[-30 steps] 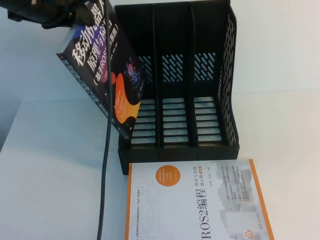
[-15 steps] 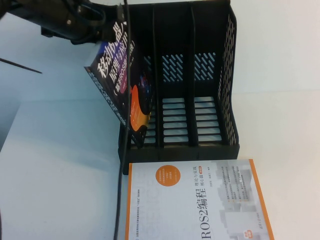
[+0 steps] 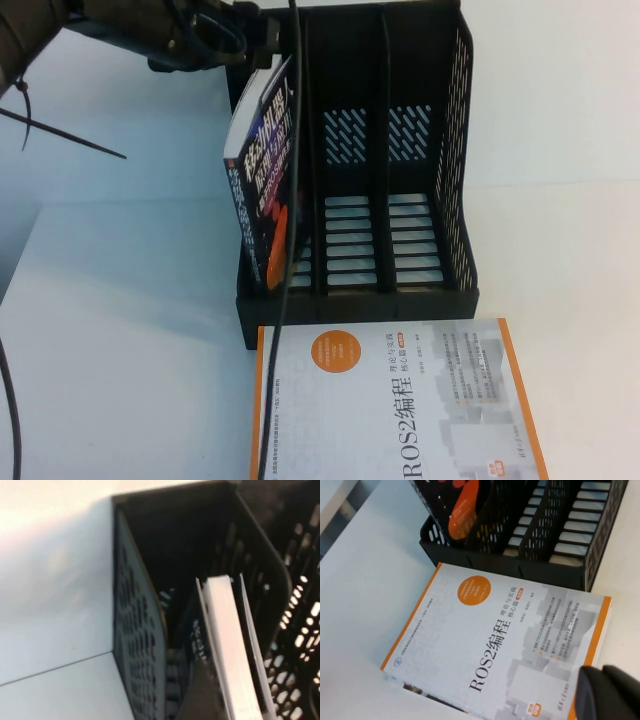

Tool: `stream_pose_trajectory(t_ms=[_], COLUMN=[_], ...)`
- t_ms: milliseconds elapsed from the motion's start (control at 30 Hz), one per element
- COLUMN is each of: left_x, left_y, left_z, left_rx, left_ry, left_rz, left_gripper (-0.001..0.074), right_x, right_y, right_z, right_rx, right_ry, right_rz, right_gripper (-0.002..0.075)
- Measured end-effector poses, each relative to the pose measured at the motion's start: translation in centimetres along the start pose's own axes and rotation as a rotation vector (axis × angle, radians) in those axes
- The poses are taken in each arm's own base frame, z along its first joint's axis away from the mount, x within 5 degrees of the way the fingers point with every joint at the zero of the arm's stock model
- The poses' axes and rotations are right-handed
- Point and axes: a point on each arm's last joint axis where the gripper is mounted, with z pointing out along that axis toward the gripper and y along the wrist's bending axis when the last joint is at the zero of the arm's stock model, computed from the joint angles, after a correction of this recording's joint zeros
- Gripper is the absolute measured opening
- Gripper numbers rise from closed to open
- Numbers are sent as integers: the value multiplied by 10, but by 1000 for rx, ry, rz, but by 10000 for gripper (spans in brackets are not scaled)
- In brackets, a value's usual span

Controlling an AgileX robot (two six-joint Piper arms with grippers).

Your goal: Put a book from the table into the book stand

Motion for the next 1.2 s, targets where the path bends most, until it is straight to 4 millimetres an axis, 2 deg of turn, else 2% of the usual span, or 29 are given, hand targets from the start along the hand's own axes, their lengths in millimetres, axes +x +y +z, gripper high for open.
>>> stream_pose_trajectory(t_ms=[133, 267, 367, 500, 700, 800, 933, 1100, 1200], left_x=[-1, -9, -17, -25, -17, -4, 23, 76, 118], left_y=[0, -1, -3, -7, -12, -14, -16, -19, -14], left_z=[-4, -26, -54, -106, -174, -203, -225, -250, -252], left_rx=[-15, -54, -98, -163, -234, -258, -233, -156, -143], left_ry=[-8, -53, -107, -173, -159, -119, -104, -172, -181], left_rz=[17, 70, 123, 192, 216, 216, 215, 187, 178], left_gripper=[442, 316, 190, 45, 4, 2, 1, -1, -1], right_x=[0, 1, 2, 3, 9, 14, 23, 36, 42], right_y=[0, 0, 1, 0, -4, -6, -11, -17, -19], right_z=[0, 0, 0, 0, 0, -1, 1, 9, 13], right_rx=[-2, -5, -8, -5, 37, 60, 92, 114, 123], right_ry=[-1, 8, 19, 36, 96, 159, 217, 261, 255], right_rz=[2, 2, 2, -5, -55, -78, -61, -24, -8], right_gripper=[-1, -1, -1, -1, -1, -1, -1, -1, -1])
